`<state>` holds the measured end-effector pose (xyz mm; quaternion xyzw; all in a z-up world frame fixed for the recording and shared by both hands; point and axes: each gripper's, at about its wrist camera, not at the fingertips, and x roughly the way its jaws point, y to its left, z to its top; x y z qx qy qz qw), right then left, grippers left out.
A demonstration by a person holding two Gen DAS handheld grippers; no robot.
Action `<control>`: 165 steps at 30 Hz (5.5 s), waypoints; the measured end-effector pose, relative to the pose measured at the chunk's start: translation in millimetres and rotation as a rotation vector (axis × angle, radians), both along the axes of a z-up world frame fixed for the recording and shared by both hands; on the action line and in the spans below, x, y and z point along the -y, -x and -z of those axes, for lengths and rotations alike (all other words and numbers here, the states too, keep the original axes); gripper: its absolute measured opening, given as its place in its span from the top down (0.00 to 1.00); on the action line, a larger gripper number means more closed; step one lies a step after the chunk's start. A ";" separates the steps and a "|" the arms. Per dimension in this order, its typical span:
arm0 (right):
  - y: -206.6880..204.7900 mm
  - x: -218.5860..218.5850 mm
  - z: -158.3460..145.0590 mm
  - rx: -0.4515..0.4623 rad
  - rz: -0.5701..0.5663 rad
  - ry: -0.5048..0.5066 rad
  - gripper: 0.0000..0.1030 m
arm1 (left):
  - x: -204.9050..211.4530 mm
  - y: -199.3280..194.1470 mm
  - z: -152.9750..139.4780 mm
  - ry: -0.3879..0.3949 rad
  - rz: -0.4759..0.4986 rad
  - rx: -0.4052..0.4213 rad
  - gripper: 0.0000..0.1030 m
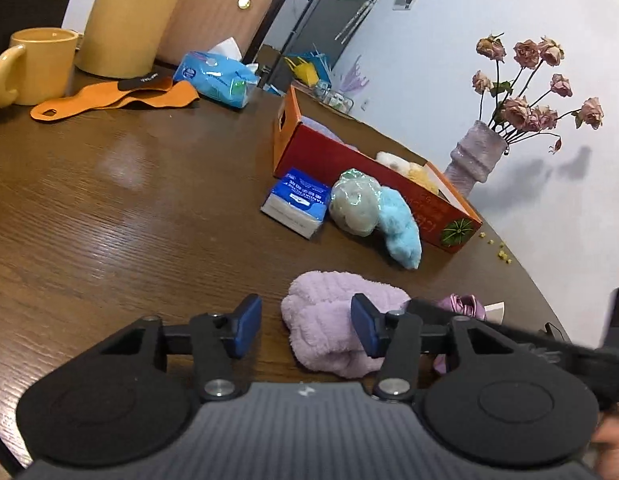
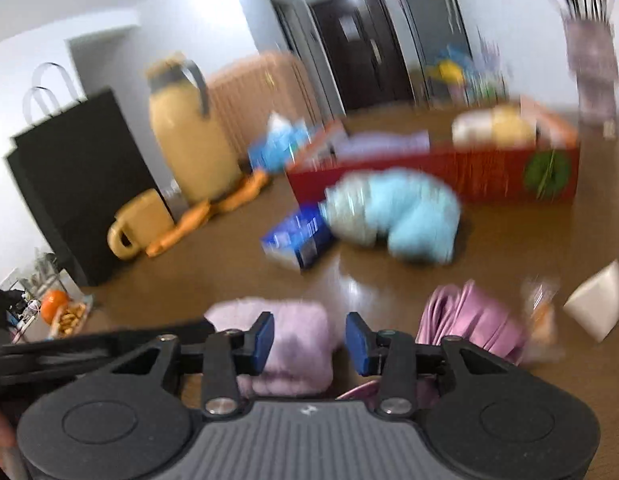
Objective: Organize soft objects
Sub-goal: 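Reach the right tool to the lilac fluffy towel and close on it, then carry the lilac towel into the box and open the right tool, then withdraw the right tool from the box toward the pink satin bow, then close the right tool on the pink satin bow, then carry the pink satin bow into the box and open the right tool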
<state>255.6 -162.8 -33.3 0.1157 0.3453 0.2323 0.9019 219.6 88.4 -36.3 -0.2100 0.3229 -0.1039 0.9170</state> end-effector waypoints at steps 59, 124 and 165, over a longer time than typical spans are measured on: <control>-163.0 102.6 -179.1 0.161 0.121 0.222 0.45 | 36.8 -161.8 -182.5 -0.426 0.059 0.224 0.26; 25.5 69.1 23.4 0.066 0.034 -0.046 0.71 | 75.6 10.7 8.0 -0.040 0.098 -0.019 0.44; -219.5 120.6 -49.5 0.068 0.164 0.370 0.55 | 185.7 -264.2 -35.9 -0.121 0.325 -0.031 0.44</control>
